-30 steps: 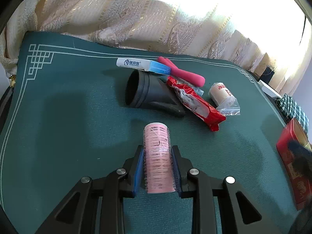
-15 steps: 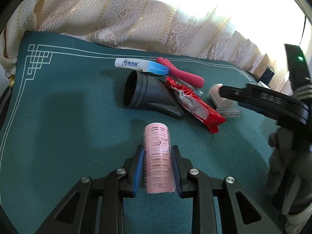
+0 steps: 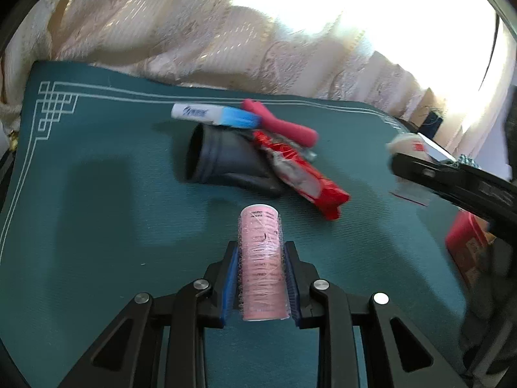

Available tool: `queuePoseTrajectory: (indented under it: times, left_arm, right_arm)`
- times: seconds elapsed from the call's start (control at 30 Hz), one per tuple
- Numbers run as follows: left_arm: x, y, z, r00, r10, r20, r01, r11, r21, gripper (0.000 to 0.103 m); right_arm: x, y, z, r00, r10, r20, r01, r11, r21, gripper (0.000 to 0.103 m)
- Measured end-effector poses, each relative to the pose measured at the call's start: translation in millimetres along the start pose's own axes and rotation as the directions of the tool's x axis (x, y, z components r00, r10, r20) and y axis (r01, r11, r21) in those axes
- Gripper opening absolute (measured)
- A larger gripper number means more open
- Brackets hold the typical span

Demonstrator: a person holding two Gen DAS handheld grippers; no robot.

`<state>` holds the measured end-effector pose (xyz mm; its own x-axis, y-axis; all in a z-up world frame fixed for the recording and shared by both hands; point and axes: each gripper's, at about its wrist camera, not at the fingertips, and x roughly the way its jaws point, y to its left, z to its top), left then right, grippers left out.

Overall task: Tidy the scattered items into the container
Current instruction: 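Grasp a pink roller with the left tool while the right tool grasps the white tape roll, then carry the roller and tape roll into the red tin and release them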

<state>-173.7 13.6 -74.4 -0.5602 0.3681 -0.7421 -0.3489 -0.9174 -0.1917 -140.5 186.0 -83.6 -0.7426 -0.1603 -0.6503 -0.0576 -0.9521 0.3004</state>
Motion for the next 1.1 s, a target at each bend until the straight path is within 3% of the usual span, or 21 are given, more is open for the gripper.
queuePoseTrajectory:
  times: [0.27,0.53,0.77,1.1]
  left_arm:
    - [-22.1,-26.9,1.2,0.997,-0.058,0.044,0.056,0.997,0.054,0.028]
    - [-39.2,-75.9,-12.2,0.989,-0.134,0.056,0.126,0.984,0.123,0.028]
    - [-51.8,-135.7,-24.8,0.975,-0.220,0.037,0.210,0.959,0.189,0.028]
    - [-62.9,-210.7,-24.8,0.956,-0.294,0.024,0.278,0.926,0.253,0.028]
  right_arm:
    - [-103.6,-31.7,-34.2,0.991,-0.058,0.119,0.053,0.998,0.038,0.040]
    - [-186.5,-104.5,-79.4,0.956,-0.257,0.142,0.234,0.960,0.156,0.040]
    - [-203.5,-129.9,-100.9,0.942,-0.310,0.127,0.284,0.941,0.185,0.040]
    - [-210.1,-140.2,-115.3,0.941,-0.312,0.132,0.291,0.944,0.158,0.040]
